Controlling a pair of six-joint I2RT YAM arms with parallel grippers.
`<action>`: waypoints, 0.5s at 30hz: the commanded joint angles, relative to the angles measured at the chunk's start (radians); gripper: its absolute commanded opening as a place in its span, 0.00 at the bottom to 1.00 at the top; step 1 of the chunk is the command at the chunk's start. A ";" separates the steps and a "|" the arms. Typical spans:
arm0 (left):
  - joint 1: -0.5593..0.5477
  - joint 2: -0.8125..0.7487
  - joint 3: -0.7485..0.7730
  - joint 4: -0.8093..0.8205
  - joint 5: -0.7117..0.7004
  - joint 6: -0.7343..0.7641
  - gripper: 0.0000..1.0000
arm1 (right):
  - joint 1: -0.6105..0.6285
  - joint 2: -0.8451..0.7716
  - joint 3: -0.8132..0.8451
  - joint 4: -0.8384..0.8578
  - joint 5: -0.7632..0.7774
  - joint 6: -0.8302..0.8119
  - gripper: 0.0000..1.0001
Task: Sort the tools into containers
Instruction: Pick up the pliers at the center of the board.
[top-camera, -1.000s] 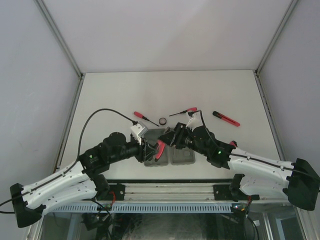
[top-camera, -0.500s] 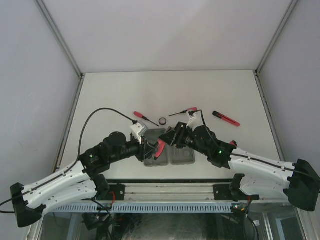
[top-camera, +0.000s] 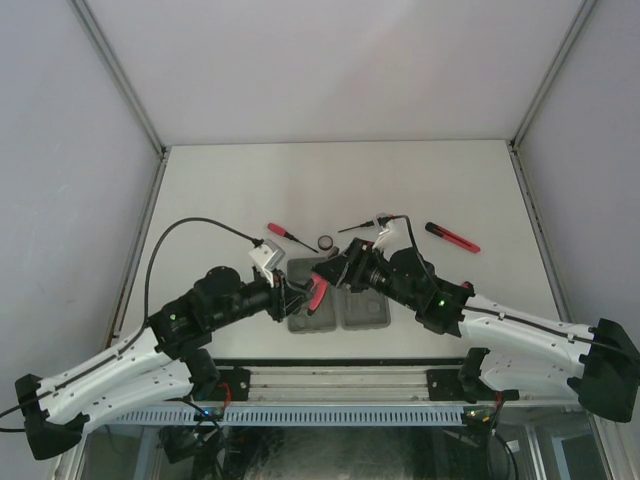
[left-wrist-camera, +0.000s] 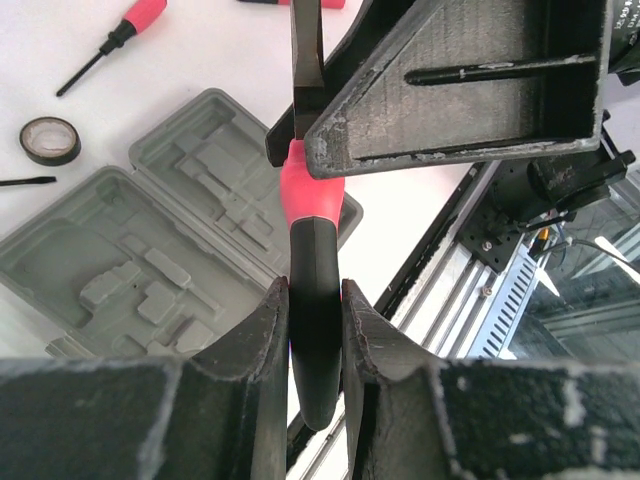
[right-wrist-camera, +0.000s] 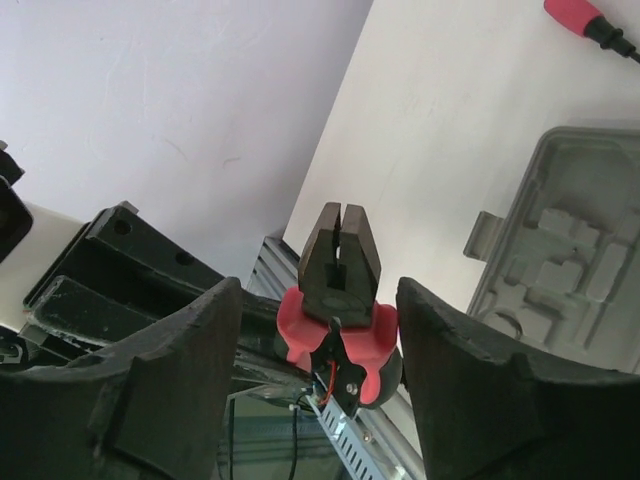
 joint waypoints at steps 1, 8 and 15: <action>-0.004 -0.027 0.002 0.093 -0.027 -0.023 0.00 | 0.017 -0.007 0.075 0.029 0.021 -0.021 0.65; -0.004 -0.034 0.002 0.090 -0.039 -0.022 0.00 | 0.028 -0.014 0.076 -0.010 0.072 -0.021 0.77; -0.004 -0.044 -0.004 0.095 -0.055 -0.026 0.00 | 0.028 -0.033 0.076 -0.041 0.108 -0.019 0.88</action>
